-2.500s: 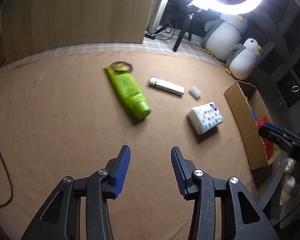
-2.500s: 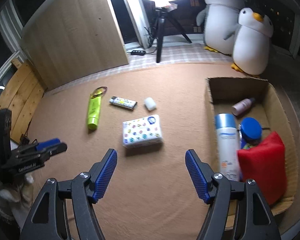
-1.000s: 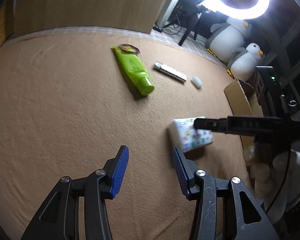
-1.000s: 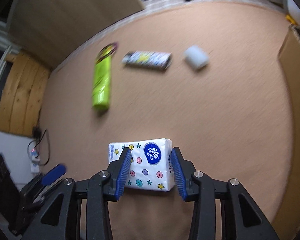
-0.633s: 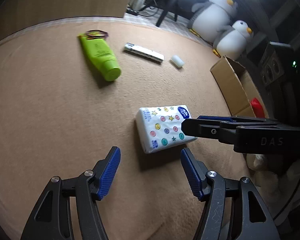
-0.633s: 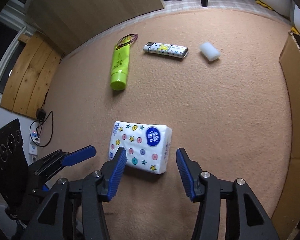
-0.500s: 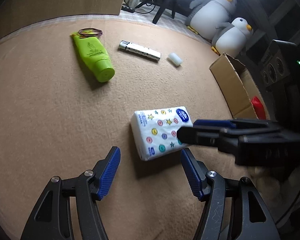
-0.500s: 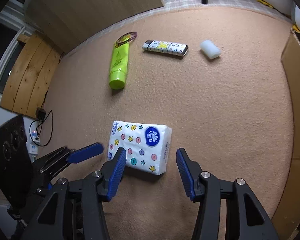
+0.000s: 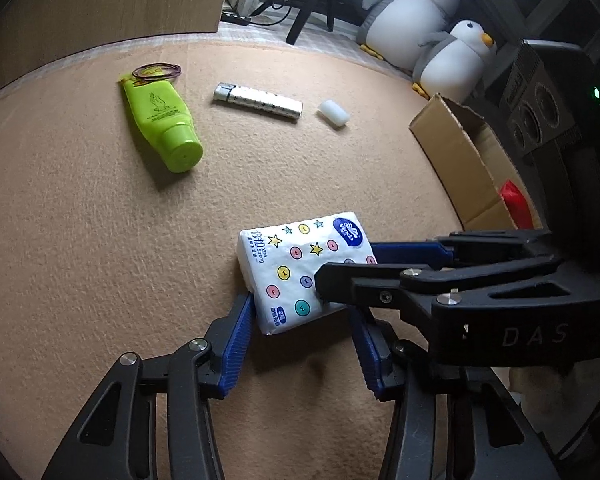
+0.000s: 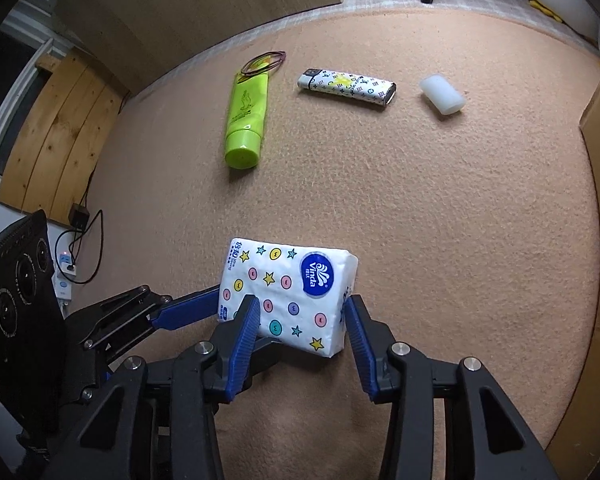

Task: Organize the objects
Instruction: 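Lift the tissue pack with the right tool and carry it into the box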

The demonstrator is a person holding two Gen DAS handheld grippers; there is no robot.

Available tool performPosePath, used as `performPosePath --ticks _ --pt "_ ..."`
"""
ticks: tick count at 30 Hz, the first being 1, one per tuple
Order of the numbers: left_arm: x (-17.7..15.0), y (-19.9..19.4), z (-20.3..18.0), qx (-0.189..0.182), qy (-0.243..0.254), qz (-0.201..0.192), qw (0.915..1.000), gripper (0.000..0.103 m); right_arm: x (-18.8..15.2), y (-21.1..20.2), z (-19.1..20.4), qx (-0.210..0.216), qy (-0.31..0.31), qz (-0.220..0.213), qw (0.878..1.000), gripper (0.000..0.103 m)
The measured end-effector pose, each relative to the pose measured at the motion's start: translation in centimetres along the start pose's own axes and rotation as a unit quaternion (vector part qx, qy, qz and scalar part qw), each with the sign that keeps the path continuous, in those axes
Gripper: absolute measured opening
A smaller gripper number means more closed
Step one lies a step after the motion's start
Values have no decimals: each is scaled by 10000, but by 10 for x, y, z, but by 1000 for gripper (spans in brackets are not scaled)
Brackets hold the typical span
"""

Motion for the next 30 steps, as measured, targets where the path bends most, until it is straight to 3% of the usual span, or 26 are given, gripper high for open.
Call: performPosePath --ticks 7,14,30 --pt "14 -17 -25 -33 215 -278 9994 51 9 -33 1 -55 -88 -336 9994 41" --pt "42 -24 -76 -235 591 -545 9965 51 24 -87 -19 -281 -135 -836 9960 41" --pt "85 26 -212 -827 1260 -590 9868 51 35 -178 -124 -836 350 -1488 9847 41"
Point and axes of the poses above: each gripper's, at about its wrist camera, not at the fingertips, and y roughly the way its jaws point, z to its left, x to its top, the point moved 5 cm from there along y, roughly the way its jaws point, and after that the axes turned 11 degrees about -z, right-handed, at the moved point
